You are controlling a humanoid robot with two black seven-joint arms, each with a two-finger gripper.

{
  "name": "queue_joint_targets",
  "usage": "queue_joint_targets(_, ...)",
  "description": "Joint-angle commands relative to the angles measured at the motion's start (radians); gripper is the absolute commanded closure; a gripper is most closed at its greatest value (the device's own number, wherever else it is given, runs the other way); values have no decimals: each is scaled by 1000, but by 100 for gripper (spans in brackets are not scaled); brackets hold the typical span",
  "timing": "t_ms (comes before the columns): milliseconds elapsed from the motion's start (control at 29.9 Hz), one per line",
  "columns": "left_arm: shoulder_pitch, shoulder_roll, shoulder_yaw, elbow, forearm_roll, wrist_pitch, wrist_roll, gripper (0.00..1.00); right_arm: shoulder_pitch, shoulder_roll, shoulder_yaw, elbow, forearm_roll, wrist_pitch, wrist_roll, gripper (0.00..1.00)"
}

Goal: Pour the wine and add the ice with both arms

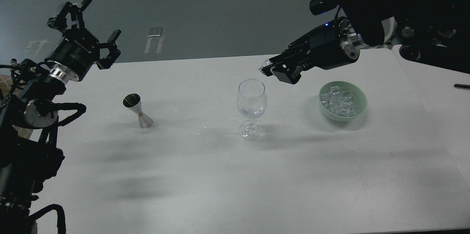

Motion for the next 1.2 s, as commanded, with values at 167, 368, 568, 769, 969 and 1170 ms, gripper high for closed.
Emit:
queue_joint_targets(167, 19, -2, 0, -2, 0, -5, 0, 3, 6, 86, -65, -61, 8, 24, 8, 100)
queue_joint_targets(368, 19, -8, -2, -2, 0, -4, 0, 3, 3, 114, -67, -83, 15, 17, 7, 100)
queue_joint_targets(568, 23, -8, -2, -2, 0, -4, 0, 3, -5, 138, -65, -100, 38, 10, 4, 98)
queue_joint_targets(769, 22, -8, -2, -4, 0, -2, 0, 3, -21, 180, -65, -141, 43, -10, -4, 85)
queue_joint_targets(969, 22, -5, 0, -2, 0, -4, 0, 3, -23, 180, -65, -141, 58, -11, -5, 65)
queue_joint_targets(1170, 22, -2, 0, -2, 0, -4, 0, 3, -21, 177, -65, -140, 95, -10, -7, 59)
